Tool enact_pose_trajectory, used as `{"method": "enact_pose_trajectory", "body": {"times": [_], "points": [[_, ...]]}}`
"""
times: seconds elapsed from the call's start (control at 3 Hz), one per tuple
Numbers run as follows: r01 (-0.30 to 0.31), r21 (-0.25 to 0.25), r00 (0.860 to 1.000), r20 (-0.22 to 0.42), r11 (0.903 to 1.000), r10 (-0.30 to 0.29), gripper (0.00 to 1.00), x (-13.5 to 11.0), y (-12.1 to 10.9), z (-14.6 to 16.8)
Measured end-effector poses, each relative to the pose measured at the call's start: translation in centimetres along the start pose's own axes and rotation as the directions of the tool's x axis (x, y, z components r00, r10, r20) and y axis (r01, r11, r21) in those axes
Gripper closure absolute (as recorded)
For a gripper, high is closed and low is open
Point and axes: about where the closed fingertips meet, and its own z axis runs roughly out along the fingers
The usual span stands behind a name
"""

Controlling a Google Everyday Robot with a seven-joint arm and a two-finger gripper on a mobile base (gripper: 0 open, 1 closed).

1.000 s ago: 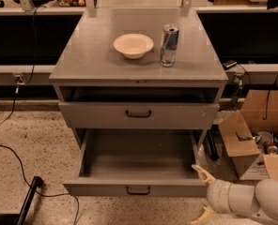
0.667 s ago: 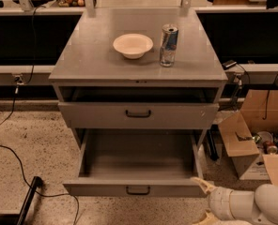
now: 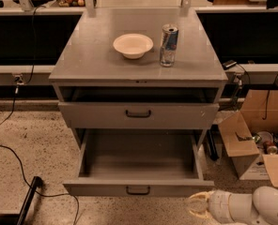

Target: Close middle drawer

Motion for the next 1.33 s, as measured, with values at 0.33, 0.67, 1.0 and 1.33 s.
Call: {"method": "enact_pose_trajectory", "body": {"times": [0.33,0.67,1.0,1.33], "points": [[-0.049,-0.026,0.997,-0.054,0.9984,0.048,0.89,1.8,0.6,2.4],[-0.131,-0.012,0.98,-0.151,0.9913,0.128,1.0,5.4,1.0,5.8],[-0.162,0.052,0.963,-0.211,0.9855,0.169,1.0,7.8,0.2,7.5],[-0.152,0.114,0.962,-0.21,0.9818,0.173,1.0,8.7,-0.9,8.4]]}}
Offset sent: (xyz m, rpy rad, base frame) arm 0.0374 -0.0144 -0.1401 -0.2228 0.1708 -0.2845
